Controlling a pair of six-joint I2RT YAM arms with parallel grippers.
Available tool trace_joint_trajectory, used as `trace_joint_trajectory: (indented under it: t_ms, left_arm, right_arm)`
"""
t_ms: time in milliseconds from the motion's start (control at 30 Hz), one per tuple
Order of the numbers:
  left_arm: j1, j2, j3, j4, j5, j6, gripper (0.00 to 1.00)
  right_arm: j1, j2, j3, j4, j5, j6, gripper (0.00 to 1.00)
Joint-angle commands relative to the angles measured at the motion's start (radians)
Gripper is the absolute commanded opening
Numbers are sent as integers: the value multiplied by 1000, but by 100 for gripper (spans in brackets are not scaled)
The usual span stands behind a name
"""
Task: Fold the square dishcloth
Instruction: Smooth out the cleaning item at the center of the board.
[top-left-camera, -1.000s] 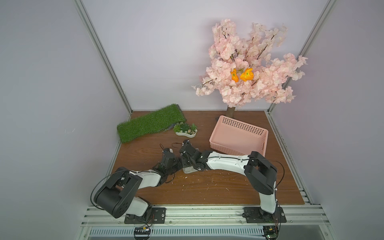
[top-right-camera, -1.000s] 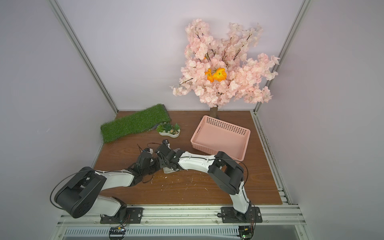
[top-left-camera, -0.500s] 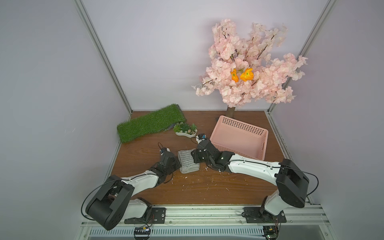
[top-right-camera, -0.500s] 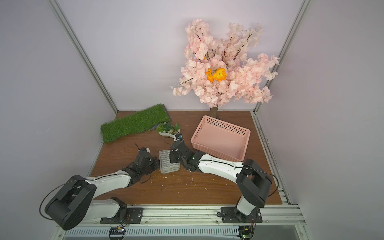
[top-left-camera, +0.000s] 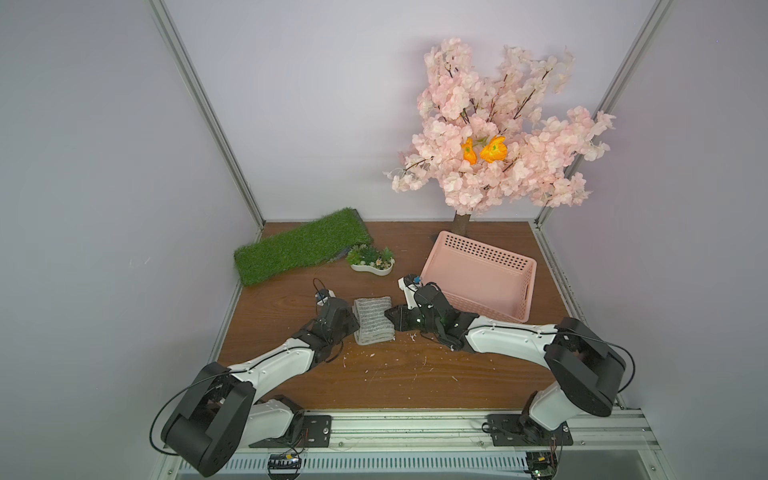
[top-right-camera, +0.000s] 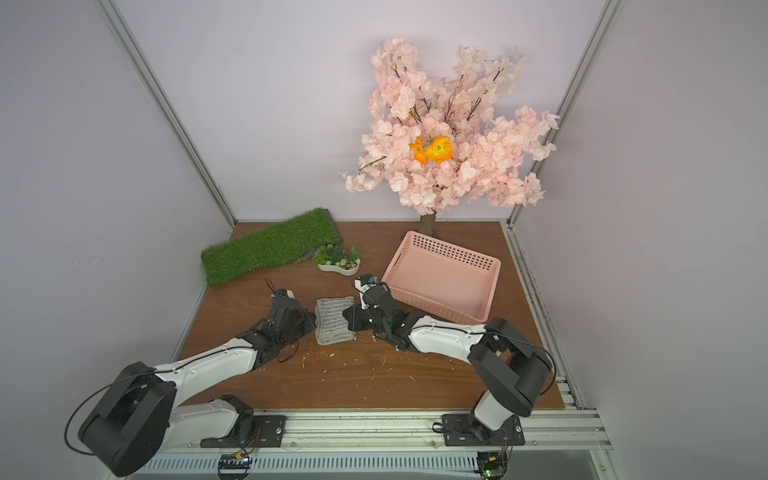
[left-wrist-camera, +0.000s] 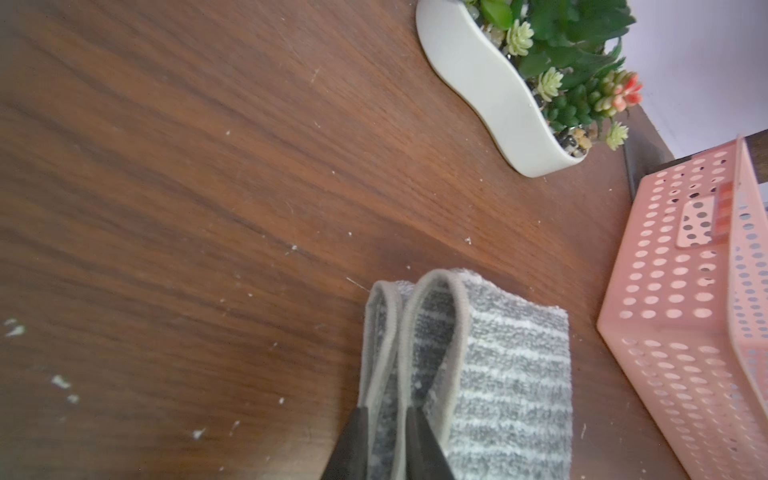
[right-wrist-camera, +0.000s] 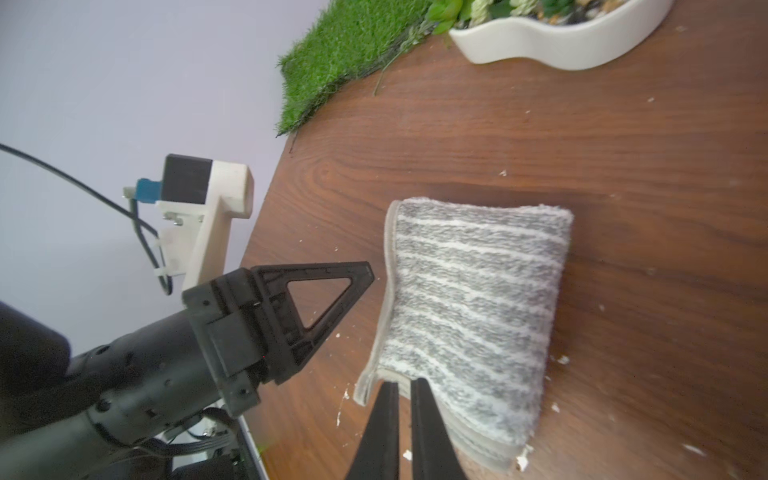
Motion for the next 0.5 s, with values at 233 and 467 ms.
trace_joint_trajectory:
  t_ms: [233,467]
  left_arm:
    - [-11,-72,112,-100,-54,93,20]
    - [-24,34,165,19,81,137,25]
  right_arm:
    - [-7,122,41,116,-107,30,8]
    - [-10,160,38,133,-113,45,8]
